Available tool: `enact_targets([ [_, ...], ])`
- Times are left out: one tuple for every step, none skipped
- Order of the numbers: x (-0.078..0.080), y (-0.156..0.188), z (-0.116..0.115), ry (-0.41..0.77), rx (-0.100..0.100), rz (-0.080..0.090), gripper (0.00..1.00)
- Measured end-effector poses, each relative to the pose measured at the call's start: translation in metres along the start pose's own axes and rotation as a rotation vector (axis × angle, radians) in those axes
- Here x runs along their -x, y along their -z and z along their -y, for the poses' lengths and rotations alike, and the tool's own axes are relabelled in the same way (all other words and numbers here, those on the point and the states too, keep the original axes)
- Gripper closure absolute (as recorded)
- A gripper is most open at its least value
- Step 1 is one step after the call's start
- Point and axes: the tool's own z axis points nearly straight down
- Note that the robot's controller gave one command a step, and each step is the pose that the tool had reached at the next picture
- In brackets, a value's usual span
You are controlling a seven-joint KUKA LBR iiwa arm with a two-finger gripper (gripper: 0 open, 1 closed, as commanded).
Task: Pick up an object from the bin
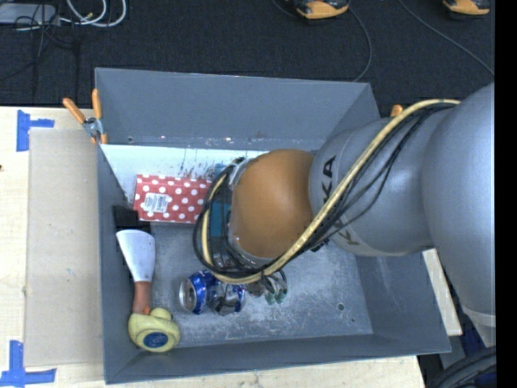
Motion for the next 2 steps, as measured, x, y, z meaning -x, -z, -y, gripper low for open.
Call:
enact_targets([
  [0.002,0.035,-0.001,-0.013,0.000,-0.022,1.00],
  [0.003,0.089,0.008,-0.049,0.000,-0.006,1.00],
])
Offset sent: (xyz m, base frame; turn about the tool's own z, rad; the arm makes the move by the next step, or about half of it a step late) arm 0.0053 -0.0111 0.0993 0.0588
